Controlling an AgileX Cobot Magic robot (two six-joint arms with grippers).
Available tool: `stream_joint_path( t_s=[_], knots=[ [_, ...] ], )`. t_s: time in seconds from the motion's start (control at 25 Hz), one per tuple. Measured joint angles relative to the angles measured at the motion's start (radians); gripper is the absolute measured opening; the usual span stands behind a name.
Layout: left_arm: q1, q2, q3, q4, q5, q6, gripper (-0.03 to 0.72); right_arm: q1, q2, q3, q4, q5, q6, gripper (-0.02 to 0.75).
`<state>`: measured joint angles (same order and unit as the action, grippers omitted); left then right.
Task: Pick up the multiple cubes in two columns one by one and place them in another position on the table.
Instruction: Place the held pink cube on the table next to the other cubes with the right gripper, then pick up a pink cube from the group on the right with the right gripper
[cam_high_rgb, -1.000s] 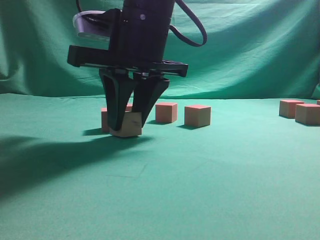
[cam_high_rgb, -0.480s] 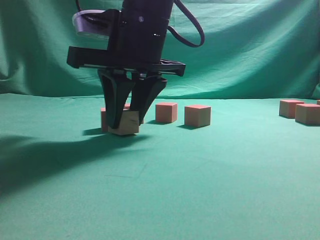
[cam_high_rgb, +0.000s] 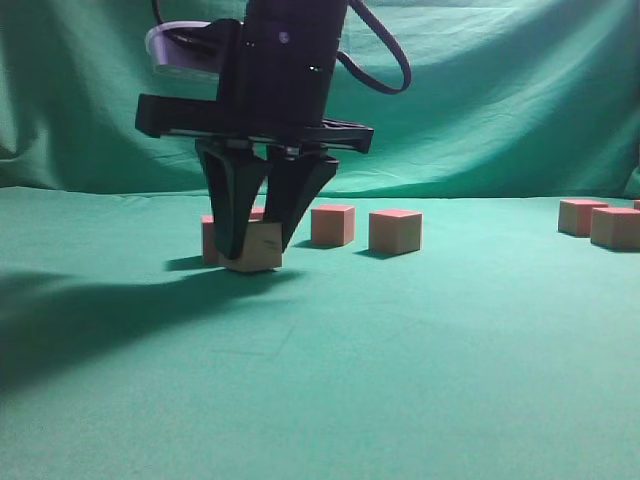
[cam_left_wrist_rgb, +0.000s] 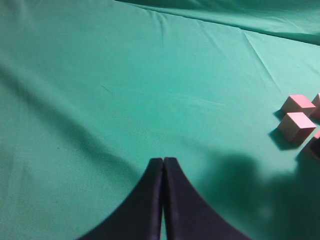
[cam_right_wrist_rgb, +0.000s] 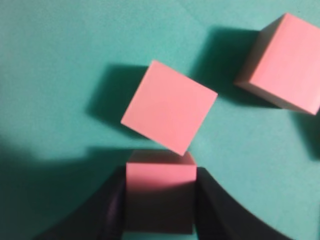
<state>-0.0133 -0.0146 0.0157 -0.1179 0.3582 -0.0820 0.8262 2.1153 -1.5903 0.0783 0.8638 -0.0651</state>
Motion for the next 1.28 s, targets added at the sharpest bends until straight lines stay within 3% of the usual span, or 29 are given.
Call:
stream_joint_path(
  t_s=[0.04,0.08,0.4,0.68,0.96,1.04,1.28],
  knots=[
    [0.0,0.0,0.0,0.0,0.0,0.0,0.0,0.0,0.002,0.0,0.0,0.002,0.0,0.262],
    [0.0,0.0,0.0,0.0,0.0,0.0,0.0,0.0,0.004,0.0,0.0,0.001,0.0,0.328],
    [0.0,0.0,0.0,0.0,0.0,0.0,0.0,0.0,0.014,-0.024,0.006,0.058,-0.015,0.601],
    [0.0,0.0,0.0,0.0,0.0,0.0,0.0,0.0,0.014,-0.263,-0.101,0.335,-0.037,0.622],
    [0.0,0.0,0.0,0.0,0.0,0.0,0.0,-0.005,-0.084,-0.371,-0.264,0.372,0.05,0.622],
    [0.0,0.0,0.0,0.0,0.0,0.0,0.0,-0.022,-0.154,-0.371,-0.274,0.374,0.08,0.562],
    [0.0,0.0,0.0,0.0,0.0,0.0,0.0,-0.167,-0.35,-0.375,-0.28,0.386,0.131,0.569]
  ],
)
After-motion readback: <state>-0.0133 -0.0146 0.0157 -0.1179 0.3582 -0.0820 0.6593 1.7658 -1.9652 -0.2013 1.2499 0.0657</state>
